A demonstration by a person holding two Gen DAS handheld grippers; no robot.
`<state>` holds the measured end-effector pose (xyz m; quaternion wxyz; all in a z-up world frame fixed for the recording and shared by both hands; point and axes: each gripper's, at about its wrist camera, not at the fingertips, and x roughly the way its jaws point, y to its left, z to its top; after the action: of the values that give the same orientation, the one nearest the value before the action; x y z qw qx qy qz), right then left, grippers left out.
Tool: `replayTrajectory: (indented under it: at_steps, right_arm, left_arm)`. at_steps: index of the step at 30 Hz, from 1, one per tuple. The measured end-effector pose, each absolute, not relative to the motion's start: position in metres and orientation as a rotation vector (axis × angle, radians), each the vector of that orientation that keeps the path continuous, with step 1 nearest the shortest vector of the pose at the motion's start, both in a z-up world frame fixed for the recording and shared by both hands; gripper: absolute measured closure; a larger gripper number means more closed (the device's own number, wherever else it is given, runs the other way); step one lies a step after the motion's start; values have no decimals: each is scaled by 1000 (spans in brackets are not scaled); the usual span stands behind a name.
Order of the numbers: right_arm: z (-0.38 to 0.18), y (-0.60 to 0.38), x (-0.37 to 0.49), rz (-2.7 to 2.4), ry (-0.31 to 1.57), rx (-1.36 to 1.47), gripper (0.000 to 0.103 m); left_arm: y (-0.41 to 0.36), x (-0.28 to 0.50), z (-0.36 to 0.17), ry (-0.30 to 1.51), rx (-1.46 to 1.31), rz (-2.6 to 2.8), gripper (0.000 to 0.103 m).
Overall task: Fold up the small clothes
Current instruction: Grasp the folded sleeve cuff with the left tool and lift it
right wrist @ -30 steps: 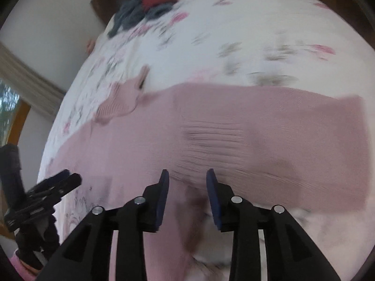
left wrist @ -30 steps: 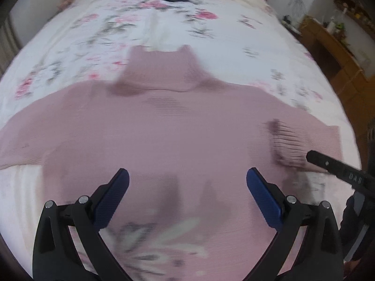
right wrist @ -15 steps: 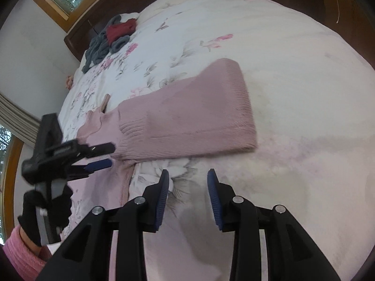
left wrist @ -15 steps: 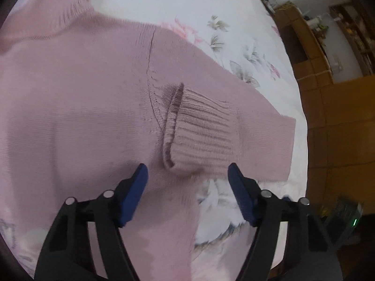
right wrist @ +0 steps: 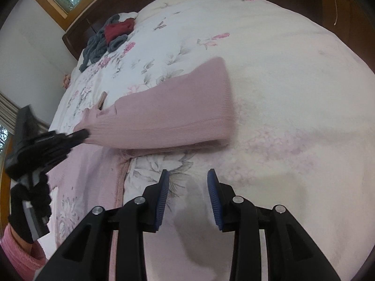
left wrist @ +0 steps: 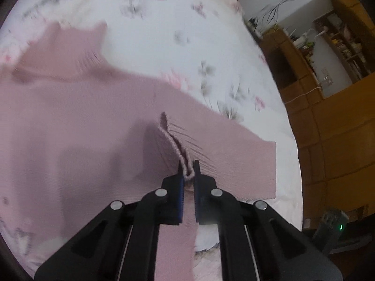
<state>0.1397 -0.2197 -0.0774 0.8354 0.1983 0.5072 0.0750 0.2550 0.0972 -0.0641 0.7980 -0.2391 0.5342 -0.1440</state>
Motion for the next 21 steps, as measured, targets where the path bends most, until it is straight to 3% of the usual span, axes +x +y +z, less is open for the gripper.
replayTrajectory:
  at_steps: [6,16,21]
  right_arm:
    - [-77,-216,156,170,1074,504,65]
    - [-84,-187,195,217,1114,556,47]
    - [-99,-157,218,256,1172,538,45]
  left_arm:
    - [159,240,-43,1072,-485,-231,98]
    - [283,221,-25,981,-472,-15,99]
    - [340,214,-29,957,-494,101,99]
